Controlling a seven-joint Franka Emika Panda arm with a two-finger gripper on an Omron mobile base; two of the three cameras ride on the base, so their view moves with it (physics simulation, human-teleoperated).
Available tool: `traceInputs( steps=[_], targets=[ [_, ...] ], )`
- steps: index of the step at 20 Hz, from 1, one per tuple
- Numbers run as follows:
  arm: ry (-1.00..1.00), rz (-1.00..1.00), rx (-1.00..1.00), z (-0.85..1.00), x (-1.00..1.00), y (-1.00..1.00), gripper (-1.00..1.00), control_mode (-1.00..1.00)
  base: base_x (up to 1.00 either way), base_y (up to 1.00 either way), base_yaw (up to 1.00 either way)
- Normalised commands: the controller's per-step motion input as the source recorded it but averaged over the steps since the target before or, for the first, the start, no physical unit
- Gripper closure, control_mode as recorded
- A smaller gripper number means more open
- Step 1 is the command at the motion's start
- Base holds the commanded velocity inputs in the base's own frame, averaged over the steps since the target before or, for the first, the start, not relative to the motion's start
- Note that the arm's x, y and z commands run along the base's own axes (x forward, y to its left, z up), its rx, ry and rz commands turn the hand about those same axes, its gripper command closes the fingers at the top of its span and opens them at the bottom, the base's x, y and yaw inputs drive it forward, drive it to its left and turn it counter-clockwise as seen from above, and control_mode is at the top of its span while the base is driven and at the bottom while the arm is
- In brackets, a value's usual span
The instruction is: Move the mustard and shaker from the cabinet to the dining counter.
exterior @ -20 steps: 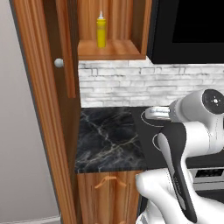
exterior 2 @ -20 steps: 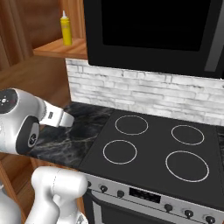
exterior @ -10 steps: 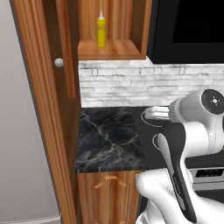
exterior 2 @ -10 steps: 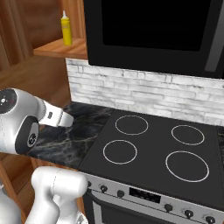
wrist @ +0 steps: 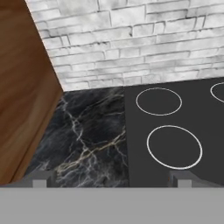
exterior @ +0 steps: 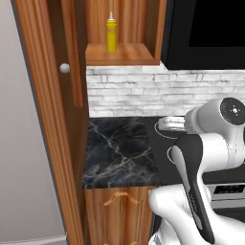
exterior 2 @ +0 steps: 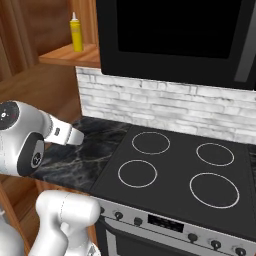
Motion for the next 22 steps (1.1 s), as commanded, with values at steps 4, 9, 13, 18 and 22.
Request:
traceInputs(
  steps=[4,9,13,18,22],
  targets=[
    [0.00,0.00,0.00,0.00,0.00,0.00,-1.00,1.00,0.00,0.00,0.10],
    [-0.01,0.10,0.00,0.07,0.00,0.00,-1.00,-1.00,0.00,0.00,0.06],
    [-0.03,0.19,0.00,0.33,0.00,0.00,-1.00,-1.00,0.00,0.00,0.00],
    [-0.13,0.14,0.00,0.24,0.02,0.25,-1.00,-1.00,0.00,0.00,0.00],
    [-0.13,0.06,0.00,0.33,0.00,0.27,-1.00,-1.00,0.00,0.00,0.00]
  ],
)
